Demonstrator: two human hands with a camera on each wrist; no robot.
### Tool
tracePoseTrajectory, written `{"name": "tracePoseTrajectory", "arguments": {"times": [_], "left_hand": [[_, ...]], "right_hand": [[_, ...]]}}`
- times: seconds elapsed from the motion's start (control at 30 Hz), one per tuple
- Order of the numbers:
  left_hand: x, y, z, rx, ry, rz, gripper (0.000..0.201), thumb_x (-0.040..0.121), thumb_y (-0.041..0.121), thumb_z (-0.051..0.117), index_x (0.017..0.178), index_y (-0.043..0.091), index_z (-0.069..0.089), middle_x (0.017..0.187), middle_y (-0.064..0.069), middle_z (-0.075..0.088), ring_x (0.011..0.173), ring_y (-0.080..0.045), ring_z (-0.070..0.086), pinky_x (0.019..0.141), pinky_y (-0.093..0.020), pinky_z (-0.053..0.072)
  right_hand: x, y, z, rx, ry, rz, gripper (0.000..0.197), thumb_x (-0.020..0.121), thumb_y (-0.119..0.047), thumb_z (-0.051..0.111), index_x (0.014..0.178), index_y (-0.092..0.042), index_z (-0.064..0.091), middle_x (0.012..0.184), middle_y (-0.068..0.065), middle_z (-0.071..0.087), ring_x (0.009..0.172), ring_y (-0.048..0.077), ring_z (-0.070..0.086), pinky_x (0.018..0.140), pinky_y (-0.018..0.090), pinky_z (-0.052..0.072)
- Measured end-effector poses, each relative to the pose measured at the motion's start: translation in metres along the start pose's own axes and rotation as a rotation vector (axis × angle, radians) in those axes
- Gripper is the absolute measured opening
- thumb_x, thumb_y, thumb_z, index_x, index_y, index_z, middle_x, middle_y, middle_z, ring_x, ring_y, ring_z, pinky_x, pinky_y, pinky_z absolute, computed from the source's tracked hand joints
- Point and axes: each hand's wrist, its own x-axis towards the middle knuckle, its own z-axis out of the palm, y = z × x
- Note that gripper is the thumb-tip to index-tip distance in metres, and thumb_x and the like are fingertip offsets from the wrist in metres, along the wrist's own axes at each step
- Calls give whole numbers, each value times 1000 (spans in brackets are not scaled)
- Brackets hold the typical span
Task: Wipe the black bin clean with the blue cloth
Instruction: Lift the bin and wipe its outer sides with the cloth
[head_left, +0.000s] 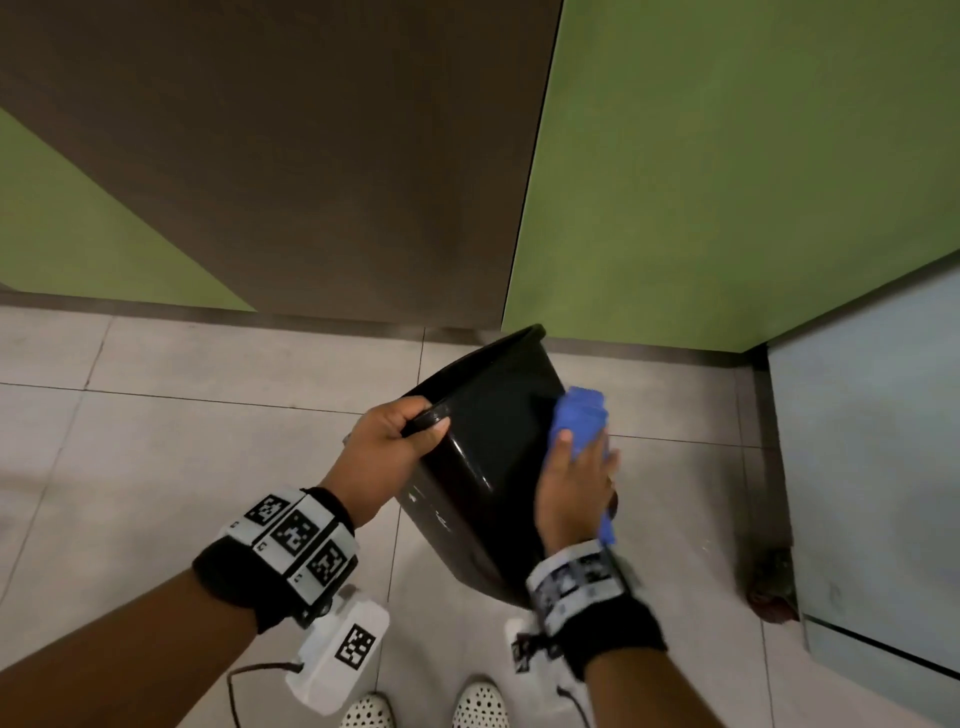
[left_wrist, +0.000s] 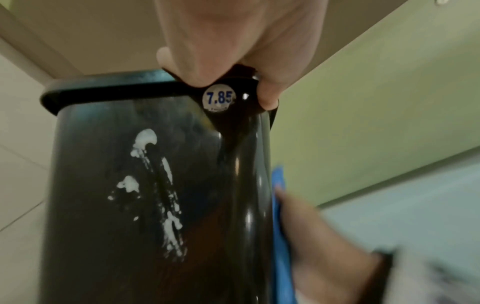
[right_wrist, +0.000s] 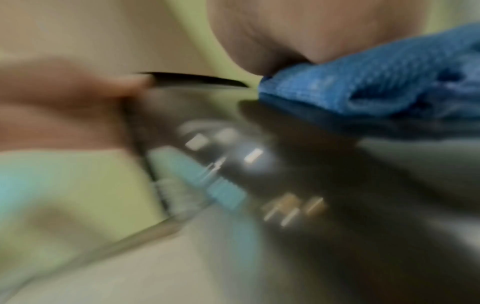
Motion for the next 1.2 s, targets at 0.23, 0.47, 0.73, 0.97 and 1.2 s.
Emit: {"name": "tracePoseTrajectory", "arguments": {"times": [0.23,0.47,0.73,0.97,1.2], "left_hand": [[-9,9,16,-148,-65,-94,18,87,12,58,70,5,60,63,3,60,64,-8,53,63,-20,43],[-18,19,-13,18,-38,110,28,85,11,59,59,11,50,55,11,43,56,-1,39,56,-9,34],[-9,29,-27,361,-372,127,8,87,13,58,81,19,57,73,14,55,70,1,52,71,-13,43],[9,60,3,272,-387,42,41,86,19,61,123,21,45,118,1,62,109,-11,59,95,-22,47],[19,60,16,355,115,149,40,86,49,51,73,12,59,69,-6,66,71,-21,63,76,-44,54]], "right_hand": [[-50,-42,15,-211,-129,-339,67,89,-59,8,144,-29,-15,153,-16,-16,143,7,-18,118,38,-9],[31,13,-30,48,-54,270,60,97,-48,25,147,-16,21,158,5,20,146,25,15,118,48,10],[29,41,-50,374,1,434,68,86,-63,38,127,-11,54,132,19,56,121,36,51,108,43,37],[5,31,-30,328,211,102,41,94,-42,40,101,-6,58,105,15,62,99,31,58,83,32,41],[-22,37,-19,261,251,-166,69,80,-59,26,110,-4,55,108,14,57,98,29,56,86,39,46]]}}
